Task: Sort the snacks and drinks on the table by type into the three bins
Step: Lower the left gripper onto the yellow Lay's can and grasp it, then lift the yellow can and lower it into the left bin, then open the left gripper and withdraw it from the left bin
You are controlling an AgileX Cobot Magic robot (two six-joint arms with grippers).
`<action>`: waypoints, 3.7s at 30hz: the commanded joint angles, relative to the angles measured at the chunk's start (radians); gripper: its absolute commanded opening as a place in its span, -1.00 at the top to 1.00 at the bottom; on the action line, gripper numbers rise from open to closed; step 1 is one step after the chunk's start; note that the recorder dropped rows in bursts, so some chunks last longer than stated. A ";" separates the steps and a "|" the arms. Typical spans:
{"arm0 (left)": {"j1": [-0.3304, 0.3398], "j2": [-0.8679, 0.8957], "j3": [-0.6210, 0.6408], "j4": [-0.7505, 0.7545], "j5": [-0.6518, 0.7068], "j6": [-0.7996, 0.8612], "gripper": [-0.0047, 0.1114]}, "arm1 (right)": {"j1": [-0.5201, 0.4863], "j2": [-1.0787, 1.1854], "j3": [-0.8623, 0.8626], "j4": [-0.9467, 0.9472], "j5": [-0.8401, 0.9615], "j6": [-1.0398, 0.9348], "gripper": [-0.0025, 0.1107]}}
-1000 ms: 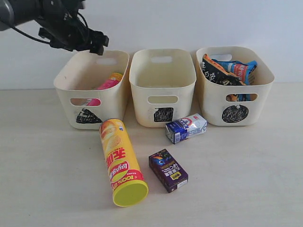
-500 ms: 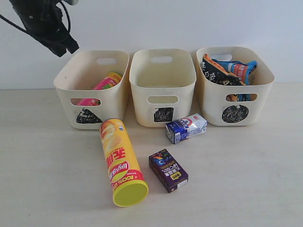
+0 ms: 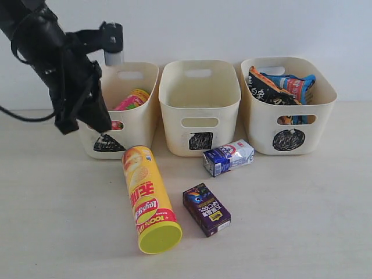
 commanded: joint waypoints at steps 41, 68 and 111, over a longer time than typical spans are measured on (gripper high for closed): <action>-0.222 0.371 0.111 0.285 -0.401 0.615 -0.28 | -0.001 -0.005 0.005 -0.004 -0.010 0.001 0.96; -0.256 -0.009 0.120 0.494 -0.323 -0.412 0.85 | -0.001 -0.005 0.005 -0.004 -0.010 0.001 0.96; 0.095 0.276 -0.258 0.498 -0.706 -1.248 -0.68 | -0.001 -0.005 0.005 -0.004 0.000 0.004 0.96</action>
